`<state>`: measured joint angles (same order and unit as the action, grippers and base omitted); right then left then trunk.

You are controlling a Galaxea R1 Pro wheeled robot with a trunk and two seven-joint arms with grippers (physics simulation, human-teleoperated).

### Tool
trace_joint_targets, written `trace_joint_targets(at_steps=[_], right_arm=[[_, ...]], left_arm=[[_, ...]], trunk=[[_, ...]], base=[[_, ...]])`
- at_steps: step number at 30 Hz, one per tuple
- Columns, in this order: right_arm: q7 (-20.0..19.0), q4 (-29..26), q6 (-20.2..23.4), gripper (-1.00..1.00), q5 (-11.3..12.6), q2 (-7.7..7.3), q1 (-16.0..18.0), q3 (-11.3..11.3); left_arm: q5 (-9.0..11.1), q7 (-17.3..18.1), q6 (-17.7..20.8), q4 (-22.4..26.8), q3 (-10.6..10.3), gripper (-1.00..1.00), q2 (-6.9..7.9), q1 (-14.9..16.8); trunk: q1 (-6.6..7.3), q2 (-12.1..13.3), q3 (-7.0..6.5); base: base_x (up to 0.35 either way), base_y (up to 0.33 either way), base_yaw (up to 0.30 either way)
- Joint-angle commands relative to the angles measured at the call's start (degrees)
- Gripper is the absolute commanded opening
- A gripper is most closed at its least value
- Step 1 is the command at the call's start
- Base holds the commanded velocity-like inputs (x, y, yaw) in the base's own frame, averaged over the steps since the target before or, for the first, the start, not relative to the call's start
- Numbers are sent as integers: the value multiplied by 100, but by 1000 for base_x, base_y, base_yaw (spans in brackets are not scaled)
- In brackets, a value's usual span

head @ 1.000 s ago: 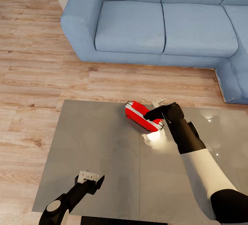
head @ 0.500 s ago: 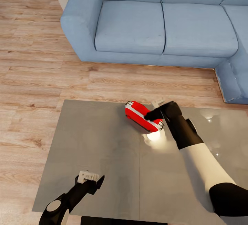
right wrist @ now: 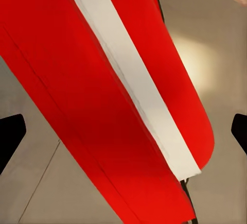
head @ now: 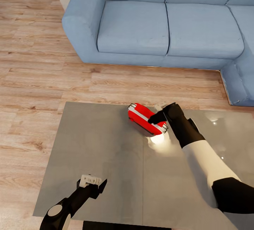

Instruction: Turn on the radio receiver that's on the table in the living room.

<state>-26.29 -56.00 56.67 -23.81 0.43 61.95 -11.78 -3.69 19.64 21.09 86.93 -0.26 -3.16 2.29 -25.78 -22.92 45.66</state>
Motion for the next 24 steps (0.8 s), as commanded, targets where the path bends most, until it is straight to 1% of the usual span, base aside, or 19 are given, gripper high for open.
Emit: trace_joint_targets(at_steps=[1, 5, 12, 18, 20, 24], right_arm=[[1, 37, -27, 100, 3, -4, 14, 0], [3, 120, -52, 100, 3, -7, 29, 0], [5, 469, -231, 100, 0, 6, 76, 1], [1, 572, -261, 100, -8, 8, 80, -4], [1, 658, -268, 100, -32, 4, 81, -7], [-3, 769, -392, 100, -187, 1, 81, -8]], left_arm=[[0, 2, 0, 1, 0, 100, 0, 0], [0, 1, 0, 2, 0, 100, 0, 2], [0, -1, 0, 6, 0, 100, 0, 0], [0, -2, 0, 8, 0, 100, 0, 0], [0, -2, 0, 8, 0, 100, 0, 0], [0, -3, 0, 8, 0, 100, 0, 1]], trunk=[[0, 0, 0], [0, 0, 0], [0, 0, 0], [0, 0, 0], [0, 0, 0], [0, 0, 0]], base=[[0, 0, 0], [0, 0, 0], [0, 0, 0], [0, 0, 0], [0, 0, 0], [0, 0, 0]])
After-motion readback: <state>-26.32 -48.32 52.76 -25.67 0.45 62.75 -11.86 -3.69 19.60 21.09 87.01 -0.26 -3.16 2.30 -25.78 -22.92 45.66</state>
